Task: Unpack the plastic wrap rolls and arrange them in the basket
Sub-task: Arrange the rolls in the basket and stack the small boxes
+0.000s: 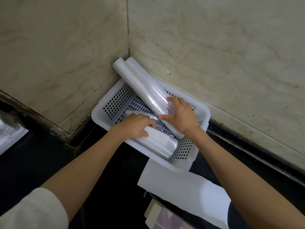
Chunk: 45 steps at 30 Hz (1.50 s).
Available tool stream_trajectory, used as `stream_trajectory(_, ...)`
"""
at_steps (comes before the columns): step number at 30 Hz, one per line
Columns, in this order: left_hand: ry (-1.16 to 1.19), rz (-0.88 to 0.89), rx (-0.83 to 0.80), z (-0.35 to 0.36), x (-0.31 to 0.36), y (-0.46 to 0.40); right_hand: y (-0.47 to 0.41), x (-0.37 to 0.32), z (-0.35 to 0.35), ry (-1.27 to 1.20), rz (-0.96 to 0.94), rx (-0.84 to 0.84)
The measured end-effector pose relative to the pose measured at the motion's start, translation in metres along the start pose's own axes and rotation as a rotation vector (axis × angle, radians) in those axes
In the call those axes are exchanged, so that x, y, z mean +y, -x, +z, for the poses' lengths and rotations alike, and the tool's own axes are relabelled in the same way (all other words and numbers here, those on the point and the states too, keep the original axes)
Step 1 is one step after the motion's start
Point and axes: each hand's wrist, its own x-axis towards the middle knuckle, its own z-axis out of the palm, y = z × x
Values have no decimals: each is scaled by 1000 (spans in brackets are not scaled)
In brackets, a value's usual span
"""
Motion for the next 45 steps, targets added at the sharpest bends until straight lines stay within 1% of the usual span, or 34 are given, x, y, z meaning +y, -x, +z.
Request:
stream_trajectory(2, 6, -28, -12, -2, -2, 2, 1, 0, 0, 13, -4, 0)
stream_trajectory(5, -94, -54, -12, -9, -9, 0, 2, 0, 1, 34, -18, 6)
stream_trajectory(8, -196, -89, -125, -12, -12, -1, 2, 0, 3, 48, -13, 11)
stream_trajectory(9, -213, -101, -168, -12, -11, -1, 1, 0, 4, 52, -6, 14)
stream_trajectory(11, -205, -108, -203, -8, -7, -2, 1, 1, 5, 63, -1, 22)
stream_trajectory(15, -94, -85, -165, -7, -5, 2, 2, 1, 10, 88, -16, 45)
stream_trajectory(18, -30, -122, -124, -14, -13, 10, 6, 2, 15, 146, -47, 146)
stream_trajectory(20, 2, -135, -51, -23, -21, 20, 9, 2, 17, 150, -68, 202)
stream_trajectory(21, 48, -135, 18, -27, -26, 24, 11, 2, 18, 133, -76, 232)
stream_trajectory(23, 224, -177, 199, -38, -32, 34, 14, 1, 20, 104, -100, 287)
stream_trajectory(25, 494, -250, 346, -49, -37, 40, 16, -1, 21, 82, -91, 253)
stream_trajectory(26, 651, -271, 376, -53, -38, 41, 17, -1, 22, 77, -67, 214)
stream_trajectory(29, 1043, -321, 369, -58, -35, 37, 20, -4, 25, 97, -10, 124)
stream_trajectory(32, 1509, -300, 358, -60, -29, 29, 23, -8, 23, 90, 1, 92)
stream_trajectory(33, 1612, -298, 368, -61, -28, 26, 24, -9, 22, 83, 9, 88)
stream_trajectory(35, 1668, -326, 399, -63, -28, 21, 28, -13, 22, 60, 6, 65)
stream_trajectory(37, 1650, -344, 397, -63, -31, 18, 30, -22, 25, 11, -103, -1)
stream_trajectory(39, 1629, -354, 378, -65, -34, 17, 25, -34, 36, -10, -255, -122)
stream_trajectory(41, 1584, -362, 369, -67, -38, 17, 11, -43, 52, 65, -312, -242)
stream_trajectory(42, 1565, -364, 369, -68, -40, 17, 4, -47, 61, 124, -288, -279)
stream_trajectory(45, 1543, -357, 363, -69, -46, 19, -6, -50, 80, 263, -94, -357)
